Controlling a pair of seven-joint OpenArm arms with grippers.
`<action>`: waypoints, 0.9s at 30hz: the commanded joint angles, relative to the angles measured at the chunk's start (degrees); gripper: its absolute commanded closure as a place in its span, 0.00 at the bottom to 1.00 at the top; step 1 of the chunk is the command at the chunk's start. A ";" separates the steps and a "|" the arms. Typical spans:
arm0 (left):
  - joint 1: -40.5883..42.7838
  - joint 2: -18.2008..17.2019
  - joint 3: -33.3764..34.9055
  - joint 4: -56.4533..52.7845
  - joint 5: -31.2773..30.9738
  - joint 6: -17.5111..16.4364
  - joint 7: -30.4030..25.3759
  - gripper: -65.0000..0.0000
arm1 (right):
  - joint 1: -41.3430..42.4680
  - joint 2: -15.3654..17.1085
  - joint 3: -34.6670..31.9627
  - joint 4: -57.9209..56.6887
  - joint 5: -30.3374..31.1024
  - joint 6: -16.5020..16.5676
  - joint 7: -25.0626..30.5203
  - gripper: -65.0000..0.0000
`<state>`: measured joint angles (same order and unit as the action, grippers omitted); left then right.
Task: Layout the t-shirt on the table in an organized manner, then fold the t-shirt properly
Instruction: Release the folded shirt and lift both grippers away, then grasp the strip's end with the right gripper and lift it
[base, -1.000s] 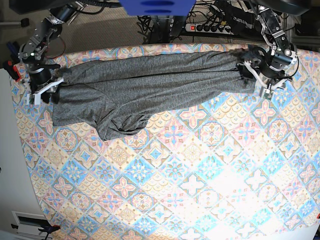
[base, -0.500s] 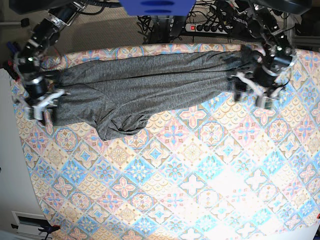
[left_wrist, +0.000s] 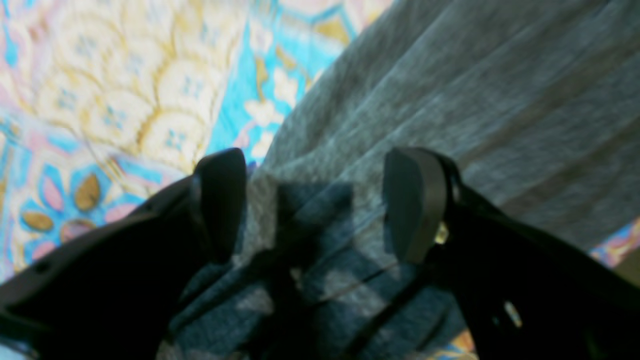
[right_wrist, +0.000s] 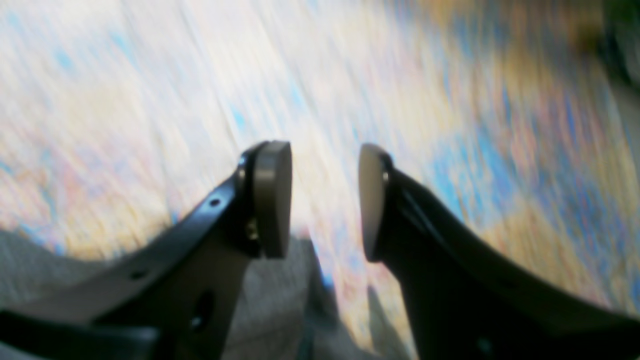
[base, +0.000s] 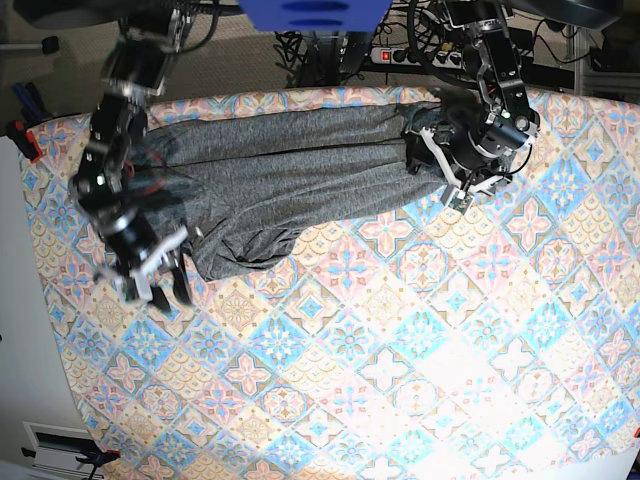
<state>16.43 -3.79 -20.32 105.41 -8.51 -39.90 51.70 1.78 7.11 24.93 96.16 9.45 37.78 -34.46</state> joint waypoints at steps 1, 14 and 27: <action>-0.47 -0.30 -0.30 0.31 -0.32 -0.10 -1.02 0.35 | -0.42 1.72 0.00 -0.73 -0.35 0.07 -0.58 0.67; -0.29 -0.47 -0.56 -0.39 0.12 -0.10 -1.02 0.35 | 6.70 4.71 -6.07 -17.52 -0.44 0.07 -0.05 0.67; -0.47 -0.47 -0.56 -0.39 0.03 -0.10 -1.02 0.35 | 6.44 6.38 -9.59 -25.08 -0.53 0.15 3.82 0.67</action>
<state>16.34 -4.27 -20.80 103.96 -7.66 -39.88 51.51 6.59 13.30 15.53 69.82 7.27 37.52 -32.77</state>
